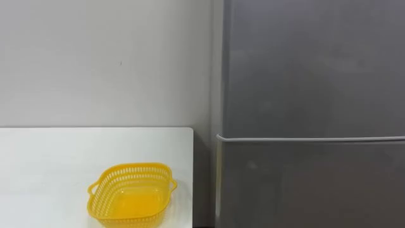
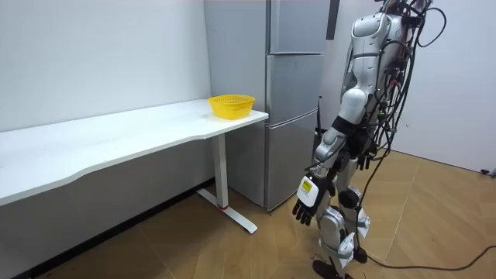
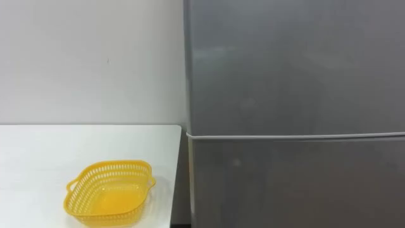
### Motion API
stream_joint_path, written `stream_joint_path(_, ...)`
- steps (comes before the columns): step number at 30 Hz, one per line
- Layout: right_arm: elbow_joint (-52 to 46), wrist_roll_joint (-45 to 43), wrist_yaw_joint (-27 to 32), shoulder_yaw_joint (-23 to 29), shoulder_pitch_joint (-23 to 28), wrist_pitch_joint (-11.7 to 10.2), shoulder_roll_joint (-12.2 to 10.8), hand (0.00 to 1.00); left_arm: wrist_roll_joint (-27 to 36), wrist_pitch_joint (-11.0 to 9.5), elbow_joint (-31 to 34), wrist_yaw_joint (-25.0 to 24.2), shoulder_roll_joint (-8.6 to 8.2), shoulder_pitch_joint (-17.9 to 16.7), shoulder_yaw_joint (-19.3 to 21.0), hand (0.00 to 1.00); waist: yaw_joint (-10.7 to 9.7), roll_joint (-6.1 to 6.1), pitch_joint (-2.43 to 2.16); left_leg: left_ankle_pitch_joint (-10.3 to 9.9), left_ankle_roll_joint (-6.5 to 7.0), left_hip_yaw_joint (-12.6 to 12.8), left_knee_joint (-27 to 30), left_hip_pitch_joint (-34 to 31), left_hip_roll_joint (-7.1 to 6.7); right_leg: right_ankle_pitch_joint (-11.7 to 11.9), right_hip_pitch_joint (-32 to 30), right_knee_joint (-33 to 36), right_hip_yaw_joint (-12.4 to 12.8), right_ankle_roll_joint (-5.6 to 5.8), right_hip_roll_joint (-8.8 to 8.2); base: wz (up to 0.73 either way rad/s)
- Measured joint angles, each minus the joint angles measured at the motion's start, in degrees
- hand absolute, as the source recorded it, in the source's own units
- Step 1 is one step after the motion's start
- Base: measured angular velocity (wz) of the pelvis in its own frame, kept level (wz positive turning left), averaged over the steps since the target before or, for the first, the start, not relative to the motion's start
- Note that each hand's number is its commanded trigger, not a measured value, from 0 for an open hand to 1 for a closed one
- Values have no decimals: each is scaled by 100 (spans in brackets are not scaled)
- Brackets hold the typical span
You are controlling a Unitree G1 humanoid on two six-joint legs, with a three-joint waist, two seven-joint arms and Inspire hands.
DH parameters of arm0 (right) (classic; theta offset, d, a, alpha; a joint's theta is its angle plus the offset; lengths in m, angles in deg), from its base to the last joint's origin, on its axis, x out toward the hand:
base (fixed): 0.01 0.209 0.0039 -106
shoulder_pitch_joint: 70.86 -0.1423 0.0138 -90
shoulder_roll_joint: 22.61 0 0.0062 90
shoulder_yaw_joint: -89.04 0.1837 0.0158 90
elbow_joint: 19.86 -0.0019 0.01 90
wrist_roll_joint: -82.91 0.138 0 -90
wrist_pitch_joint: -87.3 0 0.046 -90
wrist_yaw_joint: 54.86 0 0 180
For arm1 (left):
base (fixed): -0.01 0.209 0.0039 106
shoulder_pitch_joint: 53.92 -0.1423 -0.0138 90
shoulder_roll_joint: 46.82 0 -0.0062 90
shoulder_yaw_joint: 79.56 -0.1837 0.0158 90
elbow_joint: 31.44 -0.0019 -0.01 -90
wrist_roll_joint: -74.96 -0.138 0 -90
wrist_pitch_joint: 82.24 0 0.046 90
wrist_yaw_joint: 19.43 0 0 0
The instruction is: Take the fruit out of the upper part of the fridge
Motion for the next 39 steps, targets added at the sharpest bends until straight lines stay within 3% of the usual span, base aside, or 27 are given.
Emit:
stream_joint_path(20,61,22,212,96,64,-48,1,0,38,-34,-4,96,-8,-21,190,0,6,48,-6,0,0,51,-29,36,4,2,10,1,55,-1,11,-1)
stream_joint_path(33,155,11,336,103,139,-44,0,0,66,-33,-10,318,-10,-87,212,0,-14,17,-8,2,2,118,-96,132,9,2,22,4,81,-1,19,-2)
stream_joint_path(39,293,82,338,102,118,12,-3,0,786,-23,-65,537,-6,-72,184,0,-20,12,-5,2,2,119,-95,127,10,2,21,-2,70,-1,15,0)
